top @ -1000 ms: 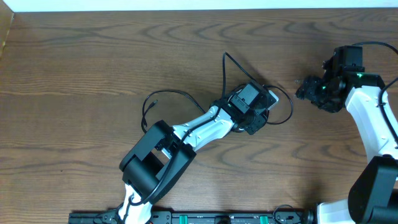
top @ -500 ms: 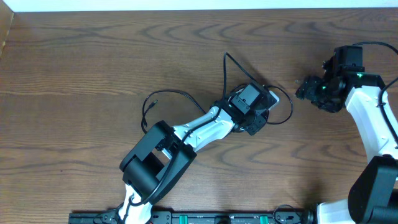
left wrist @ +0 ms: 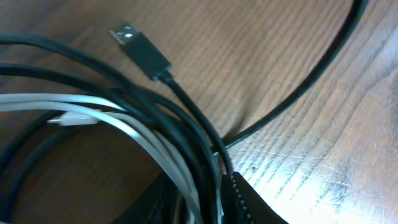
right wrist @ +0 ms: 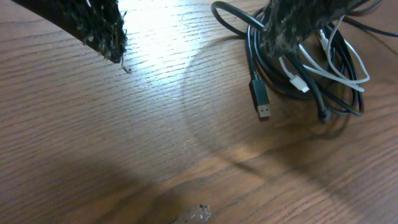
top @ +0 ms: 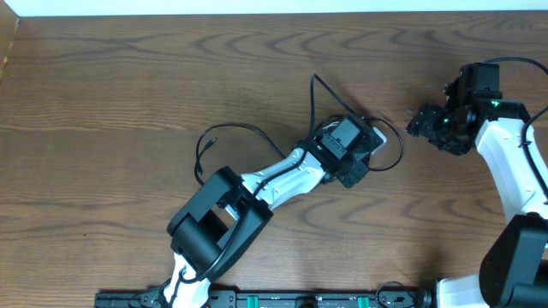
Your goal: Untangle cables
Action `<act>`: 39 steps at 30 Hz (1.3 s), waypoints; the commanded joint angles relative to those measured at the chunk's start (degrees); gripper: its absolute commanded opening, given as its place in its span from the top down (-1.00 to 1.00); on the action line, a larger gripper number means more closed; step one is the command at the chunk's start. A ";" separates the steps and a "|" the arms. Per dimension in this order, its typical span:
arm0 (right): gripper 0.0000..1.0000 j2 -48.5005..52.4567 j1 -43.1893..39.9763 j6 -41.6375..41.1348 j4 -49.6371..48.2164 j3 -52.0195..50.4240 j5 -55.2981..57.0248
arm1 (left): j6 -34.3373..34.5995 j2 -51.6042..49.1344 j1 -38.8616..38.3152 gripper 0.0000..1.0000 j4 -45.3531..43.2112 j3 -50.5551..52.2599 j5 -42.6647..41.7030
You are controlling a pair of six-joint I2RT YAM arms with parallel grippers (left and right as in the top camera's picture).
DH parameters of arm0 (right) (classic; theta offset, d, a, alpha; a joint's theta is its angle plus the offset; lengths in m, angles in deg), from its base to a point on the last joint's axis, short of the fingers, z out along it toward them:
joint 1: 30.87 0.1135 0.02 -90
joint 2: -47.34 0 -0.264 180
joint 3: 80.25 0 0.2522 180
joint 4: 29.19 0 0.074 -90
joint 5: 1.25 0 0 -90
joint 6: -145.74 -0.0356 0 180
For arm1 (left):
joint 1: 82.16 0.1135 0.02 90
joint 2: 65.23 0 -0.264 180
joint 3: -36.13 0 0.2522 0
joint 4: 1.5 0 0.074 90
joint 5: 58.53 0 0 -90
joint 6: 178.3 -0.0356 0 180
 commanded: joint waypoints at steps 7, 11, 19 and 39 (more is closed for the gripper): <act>-0.40 0.37 -0.15 0.72 0.13 0.68 -0.42 | 2.01 -0.87 -0.61 0.85 -0.11 -0.76 6.05; -0.40 0.37 -0.15 0.72 -0.02 0.68 -1.14 | 4.83 4.46 0.50 0.86 0.37 -1.09 6.08; -0.30 0.35 -0.15 6.56 -2.16 0.70 -19.17 | 14.25 21.81 5.75 0.85 5.03 -1.07 -0.68; -0.29 0.31 8.44 2.27 -20.57 0.74 -46.18 | 34.14 29.97 26.43 0.85 -0.83 -1.07 -37.68</act>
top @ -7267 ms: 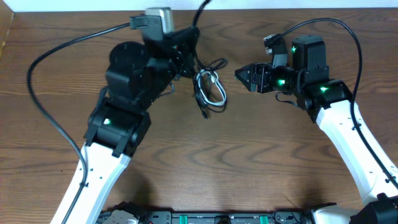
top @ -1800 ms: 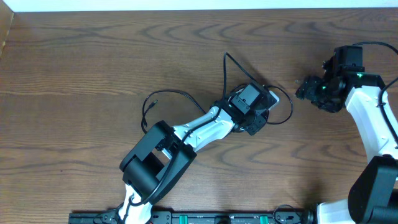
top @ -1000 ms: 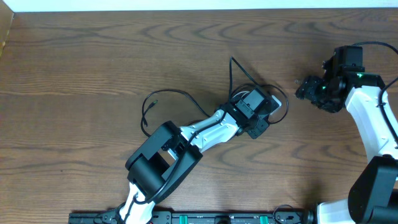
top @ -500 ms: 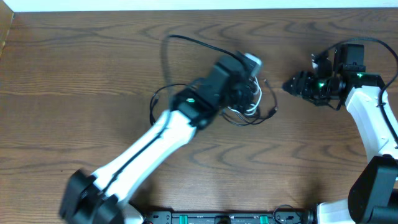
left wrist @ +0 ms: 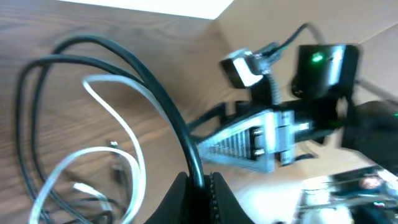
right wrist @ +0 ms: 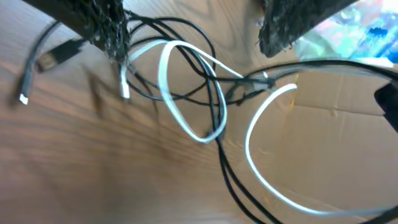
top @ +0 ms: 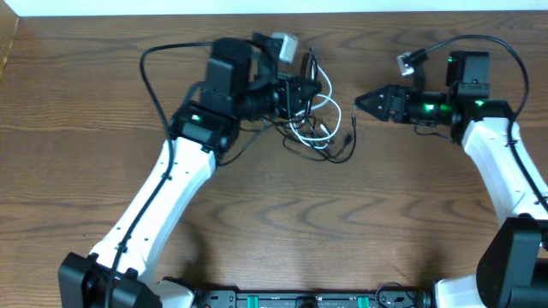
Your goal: Untangle cables
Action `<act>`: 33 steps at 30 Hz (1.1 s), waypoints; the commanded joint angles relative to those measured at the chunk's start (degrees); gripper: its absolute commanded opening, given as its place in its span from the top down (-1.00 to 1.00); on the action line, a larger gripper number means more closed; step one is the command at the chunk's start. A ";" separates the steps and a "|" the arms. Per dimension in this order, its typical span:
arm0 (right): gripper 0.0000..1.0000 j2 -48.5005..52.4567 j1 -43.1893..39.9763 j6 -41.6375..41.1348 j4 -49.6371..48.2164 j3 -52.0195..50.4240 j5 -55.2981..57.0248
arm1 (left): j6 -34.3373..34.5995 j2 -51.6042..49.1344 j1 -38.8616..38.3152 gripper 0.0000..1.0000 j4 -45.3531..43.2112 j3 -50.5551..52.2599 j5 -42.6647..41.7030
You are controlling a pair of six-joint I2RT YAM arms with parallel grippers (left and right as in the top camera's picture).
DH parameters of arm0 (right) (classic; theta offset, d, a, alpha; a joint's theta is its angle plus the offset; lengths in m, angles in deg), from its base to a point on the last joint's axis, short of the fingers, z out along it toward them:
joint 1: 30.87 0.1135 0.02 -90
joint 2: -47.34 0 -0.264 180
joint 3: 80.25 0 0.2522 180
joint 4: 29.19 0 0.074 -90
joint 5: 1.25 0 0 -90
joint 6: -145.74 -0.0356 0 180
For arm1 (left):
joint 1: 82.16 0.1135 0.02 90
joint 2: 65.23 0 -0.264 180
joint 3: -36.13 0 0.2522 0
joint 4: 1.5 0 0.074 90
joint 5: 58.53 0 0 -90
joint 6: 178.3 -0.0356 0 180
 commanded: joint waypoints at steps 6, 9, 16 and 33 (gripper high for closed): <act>-0.29 0.31 9.01 -14.99 -11.13 0.74 5.29 | 4.48 0.24 0.55 0.86 -0.66 -0.98 -8.74; -0.29 0.31 10.40 -18.97 -14.25 0.74 9.62 | 4.50 0.24 0.55 0.85 -0.55 -0.98 -9.25; -0.01 2.03 14.12 -21.11 -13.29 0.74 18.62 | 4.52 0.24 0.70 0.86 -1.03 -0.98 -9.77; 0.98 2.71 7.02 -11.72 13.46 0.72 37.94 | 5.11 0.24 13.46 0.86 -2.23 -0.98 -9.55</act>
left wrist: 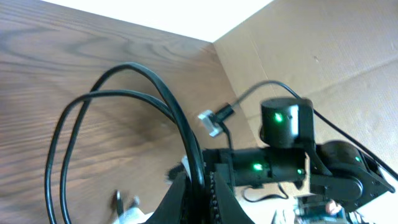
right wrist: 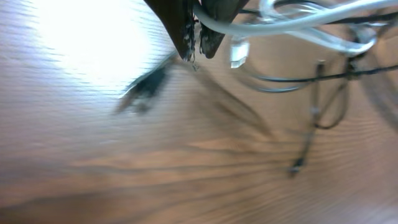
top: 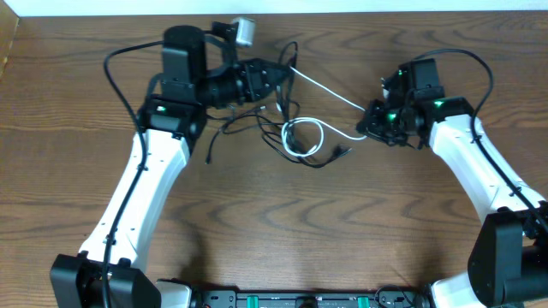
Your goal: Untangle cables
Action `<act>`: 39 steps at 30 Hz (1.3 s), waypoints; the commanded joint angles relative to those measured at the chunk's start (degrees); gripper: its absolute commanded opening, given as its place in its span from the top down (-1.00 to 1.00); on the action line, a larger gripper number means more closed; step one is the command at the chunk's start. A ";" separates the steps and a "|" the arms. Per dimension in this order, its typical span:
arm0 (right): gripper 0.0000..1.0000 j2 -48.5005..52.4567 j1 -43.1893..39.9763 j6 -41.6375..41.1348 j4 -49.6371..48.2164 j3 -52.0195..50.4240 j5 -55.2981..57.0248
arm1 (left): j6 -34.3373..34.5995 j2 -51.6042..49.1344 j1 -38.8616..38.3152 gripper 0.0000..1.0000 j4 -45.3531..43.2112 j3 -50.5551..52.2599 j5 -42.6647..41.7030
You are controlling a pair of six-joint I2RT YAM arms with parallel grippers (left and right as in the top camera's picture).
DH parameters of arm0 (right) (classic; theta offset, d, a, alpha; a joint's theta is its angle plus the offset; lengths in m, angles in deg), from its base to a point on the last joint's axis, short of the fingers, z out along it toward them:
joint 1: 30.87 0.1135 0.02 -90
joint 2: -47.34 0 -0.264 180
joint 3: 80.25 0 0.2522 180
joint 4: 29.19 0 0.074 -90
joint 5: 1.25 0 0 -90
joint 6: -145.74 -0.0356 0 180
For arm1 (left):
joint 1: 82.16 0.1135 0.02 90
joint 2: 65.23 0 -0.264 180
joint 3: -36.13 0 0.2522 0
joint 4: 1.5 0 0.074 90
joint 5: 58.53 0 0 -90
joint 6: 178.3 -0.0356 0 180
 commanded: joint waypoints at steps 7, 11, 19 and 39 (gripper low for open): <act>0.98 0.22 -4.09 10.05 6.60 0.28 10.78 | 0.17 0.68 6.25 0.83 -0.83 -0.98 -0.63; 0.98 0.15 -7.61 9.20 9.92 0.28 16.63 | -0.20 0.68 7.91 0.75 -0.81 -0.98 -0.63; 0.98 0.11 -17.27 10.16 13.14 0.28 18.45 | -0.20 0.68 10.51 0.58 -0.79 -0.98 -0.63; 0.55 0.11 -16.90 8.31 12.87 0.28 15.50 | -14.93 0.48 3.78 0.53 13.60 -0.59 9.22</act>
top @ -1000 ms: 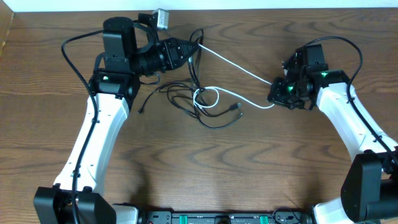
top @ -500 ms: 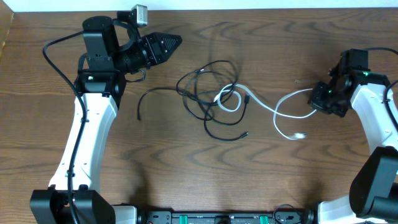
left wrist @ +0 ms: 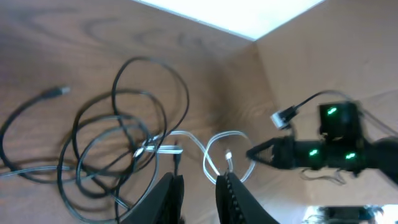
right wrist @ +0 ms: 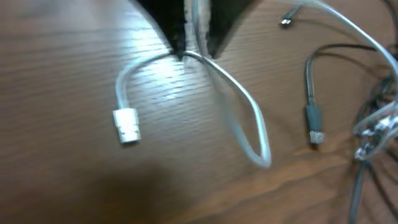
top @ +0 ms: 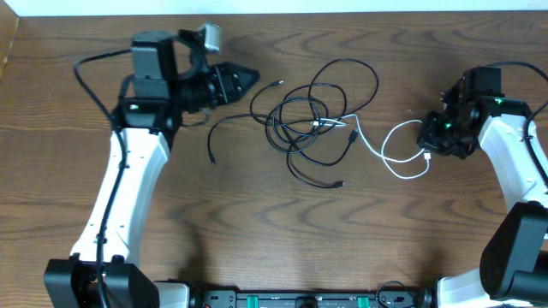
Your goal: Untangle cables
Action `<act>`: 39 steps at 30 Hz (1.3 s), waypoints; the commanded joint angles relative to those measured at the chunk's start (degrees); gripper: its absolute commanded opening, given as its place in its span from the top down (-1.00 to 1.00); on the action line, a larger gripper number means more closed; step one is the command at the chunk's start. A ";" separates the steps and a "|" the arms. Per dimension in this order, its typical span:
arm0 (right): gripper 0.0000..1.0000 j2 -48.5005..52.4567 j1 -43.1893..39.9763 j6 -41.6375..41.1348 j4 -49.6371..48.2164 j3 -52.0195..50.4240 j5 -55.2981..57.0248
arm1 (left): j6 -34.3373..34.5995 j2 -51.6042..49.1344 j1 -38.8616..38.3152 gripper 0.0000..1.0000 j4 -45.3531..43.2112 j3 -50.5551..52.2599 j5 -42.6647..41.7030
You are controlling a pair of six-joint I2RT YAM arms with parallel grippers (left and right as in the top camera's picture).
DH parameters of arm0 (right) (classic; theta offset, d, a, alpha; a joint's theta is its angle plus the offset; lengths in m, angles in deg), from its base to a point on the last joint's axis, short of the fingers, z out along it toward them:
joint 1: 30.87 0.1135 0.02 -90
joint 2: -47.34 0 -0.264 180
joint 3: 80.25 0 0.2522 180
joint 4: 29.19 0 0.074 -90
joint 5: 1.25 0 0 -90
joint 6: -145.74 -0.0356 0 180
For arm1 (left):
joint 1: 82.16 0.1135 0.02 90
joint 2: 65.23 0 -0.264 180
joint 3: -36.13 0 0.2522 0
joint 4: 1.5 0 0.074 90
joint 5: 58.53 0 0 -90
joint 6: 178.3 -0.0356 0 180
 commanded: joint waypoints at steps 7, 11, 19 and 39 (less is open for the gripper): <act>-0.26 0.07 0.85 8.04 2.80 3.80 -2.95 | -7.02 0.46 -6.51 0.52 3.98 -0.59 17.77; -0.39 0.07 3.50 11.32 6.01 9.92 -4.09 | -7.02 0.46 -6.49 0.51 5.92 -0.59 21.38; -0.38 1.38 12.11 0.92 -1.60 11.74 -5.01 | -7.02 0.46 -6.49 0.50 8.46 -0.59 22.40; 0.19 19.63 18.53 -11.06 -13.62 11.74 -9.86 | -7.02 0.42 -6.49 0.35 8.72 -0.52 23.91</act>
